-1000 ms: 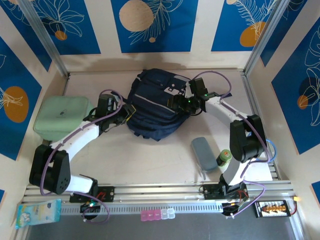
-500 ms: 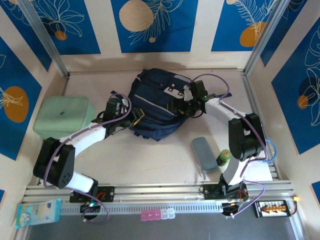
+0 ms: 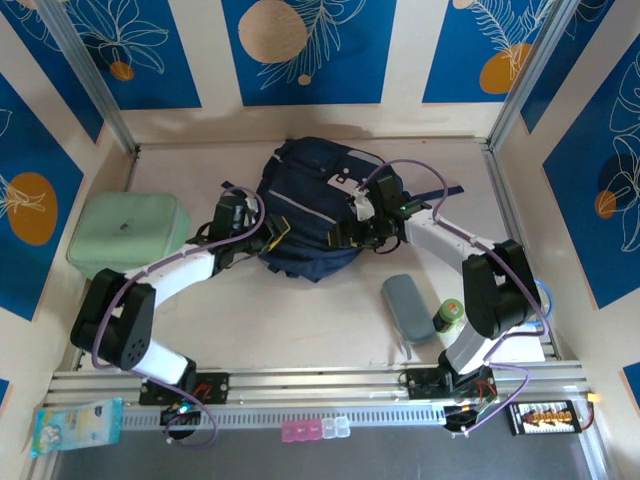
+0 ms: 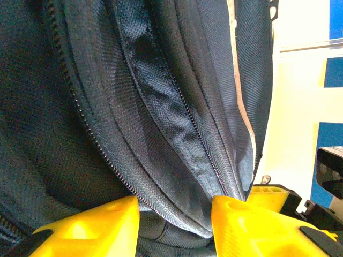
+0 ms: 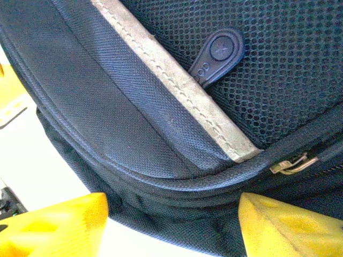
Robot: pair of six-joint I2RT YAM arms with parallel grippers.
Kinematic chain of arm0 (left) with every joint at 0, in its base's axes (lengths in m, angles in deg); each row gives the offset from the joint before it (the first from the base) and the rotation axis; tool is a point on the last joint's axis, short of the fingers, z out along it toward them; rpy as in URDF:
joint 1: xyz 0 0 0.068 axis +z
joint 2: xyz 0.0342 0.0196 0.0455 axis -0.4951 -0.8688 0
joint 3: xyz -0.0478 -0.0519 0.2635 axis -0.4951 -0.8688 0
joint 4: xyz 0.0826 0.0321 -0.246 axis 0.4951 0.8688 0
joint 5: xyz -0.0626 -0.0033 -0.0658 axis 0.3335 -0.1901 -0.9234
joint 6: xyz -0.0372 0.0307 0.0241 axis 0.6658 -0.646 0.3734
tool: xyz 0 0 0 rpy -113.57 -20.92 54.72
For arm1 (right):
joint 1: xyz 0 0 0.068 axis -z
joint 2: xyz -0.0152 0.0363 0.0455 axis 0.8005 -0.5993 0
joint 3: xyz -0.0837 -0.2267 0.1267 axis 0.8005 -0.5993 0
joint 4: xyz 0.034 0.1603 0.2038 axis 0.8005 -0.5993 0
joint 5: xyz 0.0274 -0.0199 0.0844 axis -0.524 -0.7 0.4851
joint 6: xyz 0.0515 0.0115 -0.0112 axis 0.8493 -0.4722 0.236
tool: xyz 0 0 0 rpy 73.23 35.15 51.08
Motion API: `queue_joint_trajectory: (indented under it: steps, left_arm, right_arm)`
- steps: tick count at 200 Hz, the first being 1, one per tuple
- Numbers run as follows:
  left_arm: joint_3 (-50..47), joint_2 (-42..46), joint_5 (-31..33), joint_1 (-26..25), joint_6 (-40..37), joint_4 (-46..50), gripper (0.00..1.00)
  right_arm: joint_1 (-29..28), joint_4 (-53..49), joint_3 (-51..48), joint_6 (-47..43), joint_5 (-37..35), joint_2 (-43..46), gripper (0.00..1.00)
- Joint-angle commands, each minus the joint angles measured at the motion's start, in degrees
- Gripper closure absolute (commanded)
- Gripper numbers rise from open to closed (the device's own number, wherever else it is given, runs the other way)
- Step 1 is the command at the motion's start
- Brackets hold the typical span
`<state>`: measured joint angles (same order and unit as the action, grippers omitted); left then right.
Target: Pack the student bag
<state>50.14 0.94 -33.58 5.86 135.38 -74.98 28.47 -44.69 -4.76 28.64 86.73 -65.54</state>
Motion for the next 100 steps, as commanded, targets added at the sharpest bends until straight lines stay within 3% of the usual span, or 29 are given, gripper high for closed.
queue_joint_trajectory:
  steps: [1,25,100]
  left_arm:
    - [-0.2,-0.8,-1.3,-0.4,0.5,-1.8,0.61]
    - [0.1,0.2,-1.1,-0.4,0.4,-1.3,0.61]
    - [1.4,2.9,0.4,-0.5,-1.3,3.1,0.6]
  right_arm:
    - [2.0,-0.1,-0.3,2.0,-5.6,3.4,0.29]
    - [5.2,3.4,0.6,4.0,-4.4,3.4,0.2]
    - [5.9,4.0,9.7,1.7,1.0,-8.2,0.19]
